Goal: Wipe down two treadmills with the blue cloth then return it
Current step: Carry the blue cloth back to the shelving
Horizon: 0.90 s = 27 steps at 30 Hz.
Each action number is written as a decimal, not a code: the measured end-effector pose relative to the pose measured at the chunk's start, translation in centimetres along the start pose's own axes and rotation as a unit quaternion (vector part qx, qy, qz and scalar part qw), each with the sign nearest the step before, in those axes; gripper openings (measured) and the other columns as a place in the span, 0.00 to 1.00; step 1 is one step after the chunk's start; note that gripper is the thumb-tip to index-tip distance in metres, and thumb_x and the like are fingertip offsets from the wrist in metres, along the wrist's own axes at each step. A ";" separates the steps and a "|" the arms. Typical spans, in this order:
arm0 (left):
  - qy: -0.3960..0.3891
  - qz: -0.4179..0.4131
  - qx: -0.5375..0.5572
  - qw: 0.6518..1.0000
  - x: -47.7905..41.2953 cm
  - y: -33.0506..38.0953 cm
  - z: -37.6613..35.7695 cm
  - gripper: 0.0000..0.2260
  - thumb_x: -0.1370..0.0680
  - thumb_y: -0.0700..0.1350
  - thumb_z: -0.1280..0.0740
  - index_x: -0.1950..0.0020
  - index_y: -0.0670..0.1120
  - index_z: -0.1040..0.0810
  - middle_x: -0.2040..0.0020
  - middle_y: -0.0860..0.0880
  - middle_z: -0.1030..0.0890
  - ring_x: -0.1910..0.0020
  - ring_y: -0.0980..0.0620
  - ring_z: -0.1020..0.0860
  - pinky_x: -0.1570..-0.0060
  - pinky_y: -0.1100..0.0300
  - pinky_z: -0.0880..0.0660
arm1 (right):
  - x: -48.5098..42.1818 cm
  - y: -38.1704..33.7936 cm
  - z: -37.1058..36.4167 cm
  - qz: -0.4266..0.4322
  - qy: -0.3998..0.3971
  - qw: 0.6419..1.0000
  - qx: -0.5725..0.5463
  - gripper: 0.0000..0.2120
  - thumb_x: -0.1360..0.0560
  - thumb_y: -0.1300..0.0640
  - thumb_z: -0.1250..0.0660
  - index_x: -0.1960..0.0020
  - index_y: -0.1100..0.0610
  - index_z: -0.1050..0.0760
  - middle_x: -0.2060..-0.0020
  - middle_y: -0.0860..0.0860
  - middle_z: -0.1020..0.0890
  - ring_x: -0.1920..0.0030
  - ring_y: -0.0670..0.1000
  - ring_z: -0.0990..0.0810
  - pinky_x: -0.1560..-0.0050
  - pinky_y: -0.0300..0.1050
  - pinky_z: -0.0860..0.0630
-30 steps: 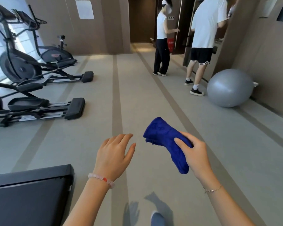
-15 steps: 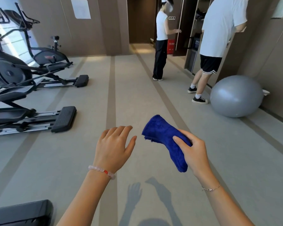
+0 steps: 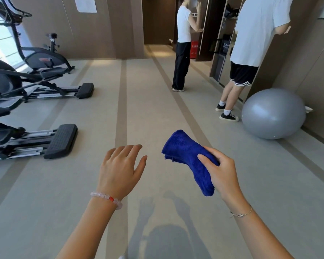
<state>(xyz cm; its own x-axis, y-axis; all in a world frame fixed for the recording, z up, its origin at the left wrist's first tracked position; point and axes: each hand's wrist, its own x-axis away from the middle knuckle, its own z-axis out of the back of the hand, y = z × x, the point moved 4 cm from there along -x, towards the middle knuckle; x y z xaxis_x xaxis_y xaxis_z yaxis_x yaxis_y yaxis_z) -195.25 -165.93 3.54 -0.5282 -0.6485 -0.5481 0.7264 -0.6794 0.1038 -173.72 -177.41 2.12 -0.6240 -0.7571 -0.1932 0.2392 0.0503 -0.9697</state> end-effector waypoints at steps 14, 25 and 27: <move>0.032 -0.027 0.012 0.999 -18.6 -18.3 -7.6 0.18 0.23 0.53 0.43 0.47 0.44 0.20 0.55 0.49 0.17 0.57 0.46 0.19 0.51 0.52 0.25 | -19.8 0.1 -17.6 0.005 0.020 1.000 -0.004 0.11 0.26 0.63 0.33 0.53 0.48 0.20 0.58 0.42 0.16 0.54 0.41 0.19 0.56 0.33 0.24; 0.005 -0.038 0.025 0.999 -30.7 -30.1 -14.7 0.16 0.23 0.53 0.42 0.47 0.46 0.21 0.55 0.51 0.18 0.57 0.48 0.19 0.51 0.53 0.26 | -33.7 0.2 -29.5 -0.002 0.041 0.999 -0.029 0.10 0.26 0.62 0.33 0.53 0.48 0.20 0.58 0.42 0.16 0.54 0.43 0.18 0.55 0.36 0.23; -0.001 -0.038 0.030 0.999 -32.4 -31.2 -16.2 0.16 0.23 0.53 0.43 0.47 0.46 0.21 0.55 0.51 0.18 0.57 0.48 0.19 0.51 0.54 0.26 | -36.0 0.9 -30.5 -0.008 0.046 0.998 -0.034 0.09 0.26 0.62 0.33 0.53 0.48 0.20 0.57 0.43 0.16 0.54 0.44 0.18 0.53 0.39 0.23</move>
<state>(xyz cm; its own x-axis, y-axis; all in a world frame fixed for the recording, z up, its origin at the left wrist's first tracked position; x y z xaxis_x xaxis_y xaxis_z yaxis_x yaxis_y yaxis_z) -193.73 -118.16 4.59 -0.5820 -0.5944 -0.5549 0.6565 -0.7462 0.1107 -173.71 -130.28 3.62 -0.6935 -0.6956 -0.1875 0.1802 0.0845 -0.9800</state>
